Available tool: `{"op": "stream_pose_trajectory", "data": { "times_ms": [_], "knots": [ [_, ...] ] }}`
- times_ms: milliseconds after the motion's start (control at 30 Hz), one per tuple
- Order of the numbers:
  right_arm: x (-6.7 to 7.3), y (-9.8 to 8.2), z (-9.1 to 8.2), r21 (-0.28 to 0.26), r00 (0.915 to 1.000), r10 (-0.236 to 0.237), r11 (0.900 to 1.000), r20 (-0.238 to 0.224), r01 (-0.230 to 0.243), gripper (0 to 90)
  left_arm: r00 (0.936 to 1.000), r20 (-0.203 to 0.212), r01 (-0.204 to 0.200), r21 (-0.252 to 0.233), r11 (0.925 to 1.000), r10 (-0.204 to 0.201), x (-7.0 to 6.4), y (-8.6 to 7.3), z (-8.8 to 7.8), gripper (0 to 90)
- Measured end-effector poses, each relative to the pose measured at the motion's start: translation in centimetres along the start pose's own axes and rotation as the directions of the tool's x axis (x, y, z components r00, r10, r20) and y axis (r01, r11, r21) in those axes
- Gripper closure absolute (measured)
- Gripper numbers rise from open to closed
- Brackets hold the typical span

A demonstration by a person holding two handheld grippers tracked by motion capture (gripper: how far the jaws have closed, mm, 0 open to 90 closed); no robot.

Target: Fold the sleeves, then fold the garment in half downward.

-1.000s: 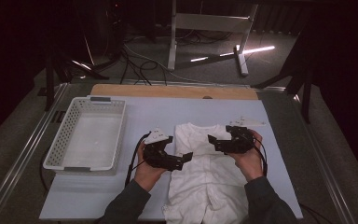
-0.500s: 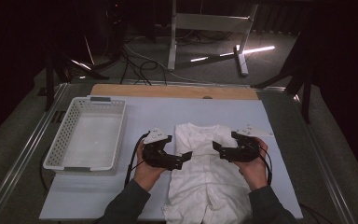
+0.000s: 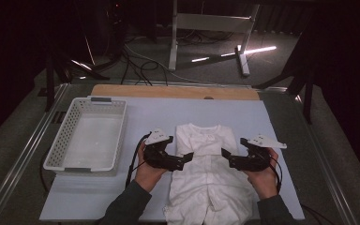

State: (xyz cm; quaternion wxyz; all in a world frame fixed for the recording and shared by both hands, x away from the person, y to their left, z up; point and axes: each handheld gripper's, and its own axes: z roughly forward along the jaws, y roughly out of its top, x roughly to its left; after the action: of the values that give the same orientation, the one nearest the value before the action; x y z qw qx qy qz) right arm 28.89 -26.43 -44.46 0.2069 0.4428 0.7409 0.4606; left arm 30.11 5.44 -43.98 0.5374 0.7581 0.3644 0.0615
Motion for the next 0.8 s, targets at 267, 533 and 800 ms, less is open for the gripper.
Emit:
{"op": "stream_pose_trajectory", "data": {
  "times_ms": [267, 533, 800],
  "knots": [
    [-0.1, -0.7, -0.7, 0.004, 0.9999, -0.013, 1.0, 0.003, 0.013, 10.0, 0.9999, -0.007, -0.01, 0.006, 0.9999, 0.01, 0.0, -0.1, 0.0, 0.0],
    [-0.8, -2.0, -1.9, 0.021, 0.9995, -0.006, 1.0, 0.03, 0.006, 10.0, 0.9999, -0.014, -0.009, -0.001, 1.0, 0.009, 0.1, 0.0, -0.4, 0.0],
    [-1.4, -3.7, -3.2, 0.057, 0.9975, -0.01, 0.998, 0.07, 0.006, 10.1, 0.9993, -0.029, -0.022, 0.007, 0.9997, 0.022, 0.1, -0.6, -0.7, 0.0]
  ]
}}
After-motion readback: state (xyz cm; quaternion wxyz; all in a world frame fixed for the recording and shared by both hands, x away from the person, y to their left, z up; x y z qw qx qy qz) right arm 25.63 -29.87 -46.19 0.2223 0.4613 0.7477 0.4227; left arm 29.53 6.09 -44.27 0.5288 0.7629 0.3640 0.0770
